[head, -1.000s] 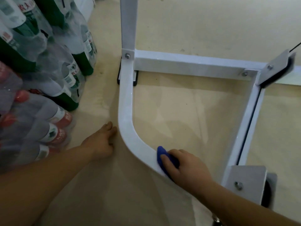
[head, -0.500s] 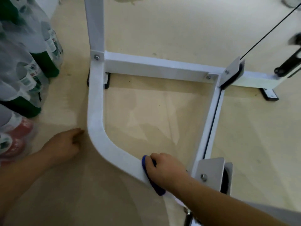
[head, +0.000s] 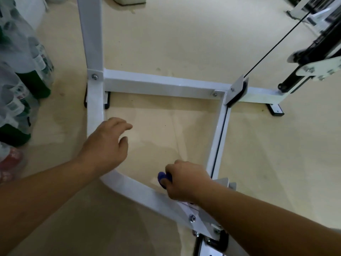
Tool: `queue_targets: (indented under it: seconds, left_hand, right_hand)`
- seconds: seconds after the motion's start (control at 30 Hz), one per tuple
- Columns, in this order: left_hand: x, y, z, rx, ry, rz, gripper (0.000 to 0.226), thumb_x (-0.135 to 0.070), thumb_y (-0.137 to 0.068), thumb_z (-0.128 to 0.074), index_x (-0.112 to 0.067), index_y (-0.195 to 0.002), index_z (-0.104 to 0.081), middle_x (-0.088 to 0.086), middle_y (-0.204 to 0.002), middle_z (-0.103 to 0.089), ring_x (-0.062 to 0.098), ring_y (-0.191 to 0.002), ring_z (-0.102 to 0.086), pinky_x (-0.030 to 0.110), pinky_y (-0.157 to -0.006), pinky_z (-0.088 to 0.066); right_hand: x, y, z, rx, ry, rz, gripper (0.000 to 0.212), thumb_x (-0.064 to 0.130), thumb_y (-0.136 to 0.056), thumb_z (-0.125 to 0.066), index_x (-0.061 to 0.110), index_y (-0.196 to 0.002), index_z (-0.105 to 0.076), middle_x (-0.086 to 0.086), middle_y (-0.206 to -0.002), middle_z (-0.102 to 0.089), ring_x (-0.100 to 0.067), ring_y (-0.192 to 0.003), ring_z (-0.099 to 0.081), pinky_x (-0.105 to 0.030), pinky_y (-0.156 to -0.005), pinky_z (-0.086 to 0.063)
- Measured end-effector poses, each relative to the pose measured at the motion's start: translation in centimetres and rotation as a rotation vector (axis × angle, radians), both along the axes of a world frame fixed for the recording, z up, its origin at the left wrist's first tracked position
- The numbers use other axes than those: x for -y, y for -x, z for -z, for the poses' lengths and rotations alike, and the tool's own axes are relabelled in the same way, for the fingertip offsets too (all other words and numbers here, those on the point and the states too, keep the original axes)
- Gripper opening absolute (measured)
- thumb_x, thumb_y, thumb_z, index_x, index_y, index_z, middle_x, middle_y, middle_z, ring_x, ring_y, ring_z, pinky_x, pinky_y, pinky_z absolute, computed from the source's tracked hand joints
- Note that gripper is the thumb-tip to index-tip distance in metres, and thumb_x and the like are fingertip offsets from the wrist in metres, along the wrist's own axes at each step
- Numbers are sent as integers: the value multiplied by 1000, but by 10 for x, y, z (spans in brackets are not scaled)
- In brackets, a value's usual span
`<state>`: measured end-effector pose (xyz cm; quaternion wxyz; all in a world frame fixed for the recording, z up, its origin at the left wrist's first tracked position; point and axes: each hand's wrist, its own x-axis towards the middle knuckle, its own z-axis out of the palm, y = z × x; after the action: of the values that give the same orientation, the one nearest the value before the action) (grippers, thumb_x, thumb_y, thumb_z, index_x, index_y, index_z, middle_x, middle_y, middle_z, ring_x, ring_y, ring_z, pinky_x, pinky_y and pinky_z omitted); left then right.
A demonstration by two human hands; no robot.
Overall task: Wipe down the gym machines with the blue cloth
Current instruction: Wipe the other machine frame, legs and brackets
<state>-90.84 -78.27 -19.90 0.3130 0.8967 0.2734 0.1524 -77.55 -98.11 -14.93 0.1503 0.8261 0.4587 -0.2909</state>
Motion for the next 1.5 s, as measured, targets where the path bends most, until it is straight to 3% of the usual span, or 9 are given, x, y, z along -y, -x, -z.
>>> queue_targets:
  seconds: [0.27,0.47,0.6,0.83,1.0,1.1,1.3,1.4,1.5]
  left_hand:
    - [67,-7,12,-617,-142,547,54,-66,-89,-53,-35,-132,-59,-8,-136,-47,15,-128,-42,38,-96,-50]
    - [65,1,20,-598,-180,647,57,-68,-87,-46,-34,-131,-60,-7,-134,-50,15,-124,-43,36,-99,-45]
    - [56,7,27,-656,-161,582,78,-85,-80,-39,-37,-142,-51,-7,-150,-43,17,-136,-38,38,-109,-40]
    - [56,8,23,-639,-162,545,73,-82,-82,-44,-36,-138,-53,-9,-149,-44,15,-135,-38,36,-106,-42]
    - [52,11,21,-591,-74,514,71,-77,-87,-44,-38,-146,-48,-12,-159,-35,12,-145,-31,36,-113,-40]
    - [54,11,19,-580,-48,526,66,-71,-90,-49,-38,-147,-47,-11,-161,-32,12,-148,-28,36,-114,-38]
    - [58,10,11,-535,31,553,62,-65,-92,-54,-38,-147,-47,-11,-164,-30,10,-149,-27,36,-116,-38]
    - [69,3,-4,-408,124,525,57,-60,-93,-59,-35,-144,-53,-12,-156,-41,10,-143,-39,34,-113,-40]
    - [91,-17,-27,-290,530,452,50,-47,-93,-65,-43,-141,-53,-16,-140,-56,5,-127,-54,33,-107,-47]
  right_hand:
    - [61,-8,-17,163,309,-245,30,36,-98,-58,18,-120,-65,-3,-119,-54,-27,-113,-52,-42,-83,-43]
    - [58,-4,-27,185,333,-418,32,38,-94,-66,17,-120,-66,-4,-116,-57,-27,-112,-53,-38,-76,-38]
    - [49,-26,-20,340,255,-214,28,20,-99,-56,15,-125,-63,-7,-126,-56,-30,-119,-51,-40,-92,-44]
    - [63,14,-6,-54,425,-402,31,40,-97,-62,15,-111,-72,-9,-107,-62,-33,-102,-60,-40,-93,-51]
    - [50,3,-5,282,380,-423,28,26,-100,-58,11,-123,-66,-12,-124,-60,-33,-116,-56,-44,-93,-44]
    - [46,2,-16,297,401,-368,30,21,-98,-62,12,-126,-65,-12,-129,-55,-31,-117,-53,-43,-91,-44]
    - [37,18,-39,87,469,-365,24,39,-94,-64,17,-101,-62,-1,-78,-58,-19,-71,-55,-31,-62,-41]
    - [36,18,-51,21,353,-141,29,44,-99,-53,17,-98,-63,1,-77,-57,-17,-67,-51,-30,-64,-41]
    - [28,4,-62,-138,-47,456,27,49,-99,-54,22,-97,-58,2,-85,-61,-13,-73,-56,-36,-78,-56]
